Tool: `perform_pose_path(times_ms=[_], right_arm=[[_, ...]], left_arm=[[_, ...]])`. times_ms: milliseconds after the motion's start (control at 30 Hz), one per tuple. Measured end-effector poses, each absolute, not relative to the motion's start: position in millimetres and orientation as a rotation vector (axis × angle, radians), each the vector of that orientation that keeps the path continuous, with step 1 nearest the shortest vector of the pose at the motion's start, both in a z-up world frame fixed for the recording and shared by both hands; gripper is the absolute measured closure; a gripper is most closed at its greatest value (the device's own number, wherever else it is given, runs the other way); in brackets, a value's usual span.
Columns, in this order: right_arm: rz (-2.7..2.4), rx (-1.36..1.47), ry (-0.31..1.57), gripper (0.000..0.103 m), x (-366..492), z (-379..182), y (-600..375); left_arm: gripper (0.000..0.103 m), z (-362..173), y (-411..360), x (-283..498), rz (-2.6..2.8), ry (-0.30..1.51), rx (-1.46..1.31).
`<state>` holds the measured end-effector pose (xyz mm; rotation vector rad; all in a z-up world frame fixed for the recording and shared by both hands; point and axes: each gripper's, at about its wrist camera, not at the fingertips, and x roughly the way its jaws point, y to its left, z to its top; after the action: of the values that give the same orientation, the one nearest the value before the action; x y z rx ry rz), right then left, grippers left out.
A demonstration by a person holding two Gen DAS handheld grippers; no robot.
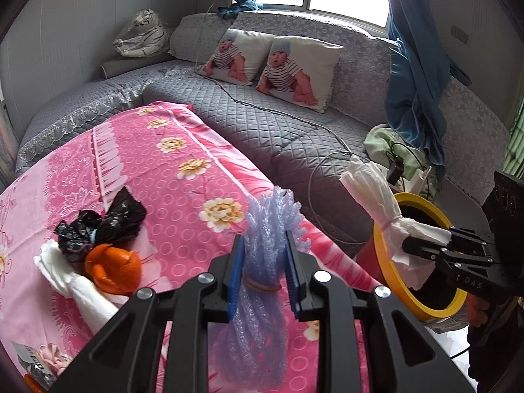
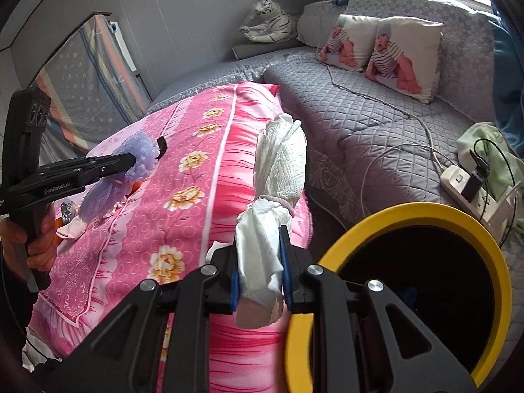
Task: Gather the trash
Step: 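Carry the foam net and white tissue over to the yellow bin with both tools, then open both tools to drop the foam net and tissue into the bin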
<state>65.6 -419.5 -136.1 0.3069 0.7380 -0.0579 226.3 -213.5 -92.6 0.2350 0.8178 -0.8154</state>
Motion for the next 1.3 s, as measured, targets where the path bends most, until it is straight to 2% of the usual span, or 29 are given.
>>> perform_pose_path(times_ms=[667, 1300], right_arm=[[-0.326, 0.422, 0.787, 0.084, 1, -177, -520], [-0.414, 0.442, 0.83, 0.083, -23, -197, -542]], left_arm=[[0.081, -128, -354, 158, -1.083, 0.879, 0.318], [0.08, -158, -409, 126, -1.151, 0.951, 0.306]])
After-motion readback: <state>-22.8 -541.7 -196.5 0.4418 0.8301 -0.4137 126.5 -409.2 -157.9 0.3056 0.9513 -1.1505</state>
